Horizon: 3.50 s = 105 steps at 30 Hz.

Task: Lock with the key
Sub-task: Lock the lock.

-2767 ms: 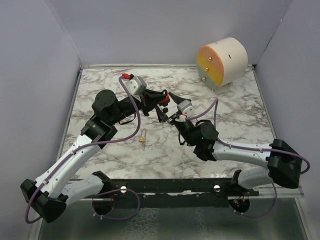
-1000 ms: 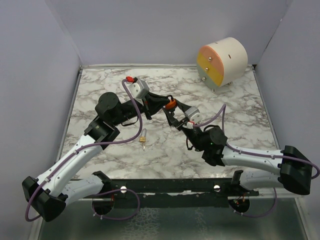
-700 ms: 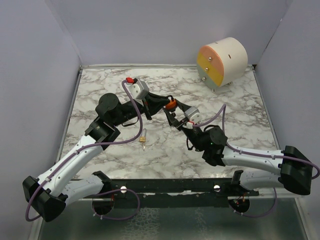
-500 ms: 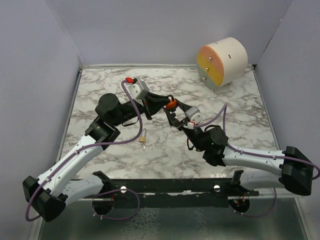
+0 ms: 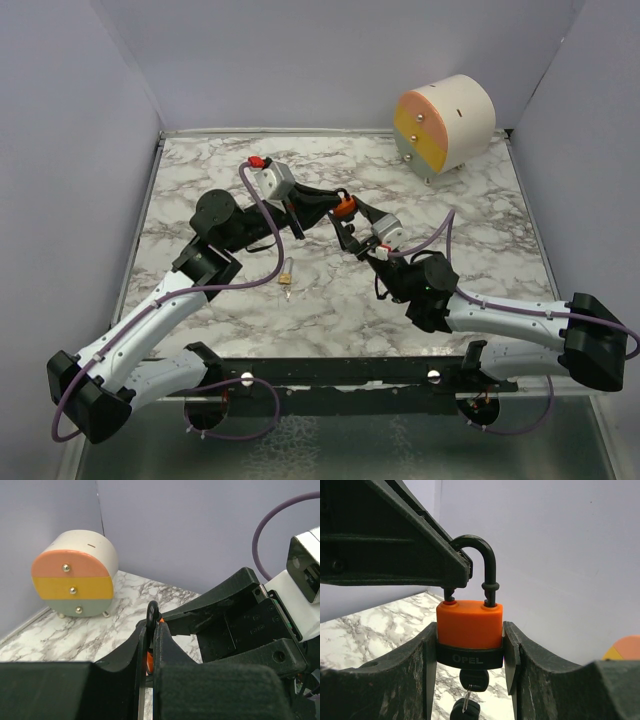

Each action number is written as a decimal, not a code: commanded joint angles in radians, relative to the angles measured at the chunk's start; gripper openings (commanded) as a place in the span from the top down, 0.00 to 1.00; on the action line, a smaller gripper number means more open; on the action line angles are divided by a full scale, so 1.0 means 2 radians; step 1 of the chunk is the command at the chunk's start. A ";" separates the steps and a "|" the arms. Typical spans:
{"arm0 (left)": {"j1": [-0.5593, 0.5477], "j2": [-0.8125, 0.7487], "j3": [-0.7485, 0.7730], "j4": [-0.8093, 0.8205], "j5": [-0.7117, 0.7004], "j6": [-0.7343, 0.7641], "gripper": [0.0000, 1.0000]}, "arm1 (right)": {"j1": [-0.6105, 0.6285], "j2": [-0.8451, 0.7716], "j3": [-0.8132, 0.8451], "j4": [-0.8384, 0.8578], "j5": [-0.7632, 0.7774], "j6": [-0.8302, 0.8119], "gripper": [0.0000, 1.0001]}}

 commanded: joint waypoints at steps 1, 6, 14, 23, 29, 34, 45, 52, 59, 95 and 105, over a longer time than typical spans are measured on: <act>0.008 0.012 -0.027 -0.021 -0.006 0.000 1.00 | 0.001 -0.022 0.038 0.127 0.016 0.003 0.99; 0.008 0.013 -0.049 -0.007 -0.003 -0.010 1.00 | 0.001 -0.022 0.049 0.140 0.014 0.015 0.99; 0.008 0.011 -0.073 -0.001 0.000 -0.020 1.00 | 0.001 -0.013 0.060 0.178 0.008 0.012 0.99; 0.008 0.006 -0.100 -0.006 -0.005 -0.016 1.00 | 0.001 -0.011 0.088 0.169 0.003 0.015 0.99; 0.007 0.009 -0.122 -0.003 -0.009 -0.018 1.00 | 0.002 -0.015 0.097 0.160 -0.002 0.014 0.99; 0.007 0.019 -0.126 0.004 -0.002 -0.018 1.00 | 0.001 -0.017 0.100 0.165 -0.013 0.011 0.99; 0.008 0.042 -0.151 0.022 0.012 -0.031 1.00 | 0.001 -0.007 0.127 0.198 -0.044 -0.003 0.99; 0.008 0.052 -0.169 0.034 0.021 -0.036 1.00 | 0.002 0.002 0.178 0.178 -0.083 0.008 0.99; 0.007 0.072 -0.186 0.048 0.033 -0.042 1.00 | 0.001 0.004 0.214 0.150 -0.116 0.019 0.99; 0.031 0.215 -0.214 0.089 0.072 -0.070 1.00 | 0.003 -0.016 0.228 0.134 -0.164 0.025 0.99; 0.034 0.154 -0.157 0.087 0.079 -0.089 1.00 | 0.003 -0.035 0.158 0.112 -0.139 0.030 0.99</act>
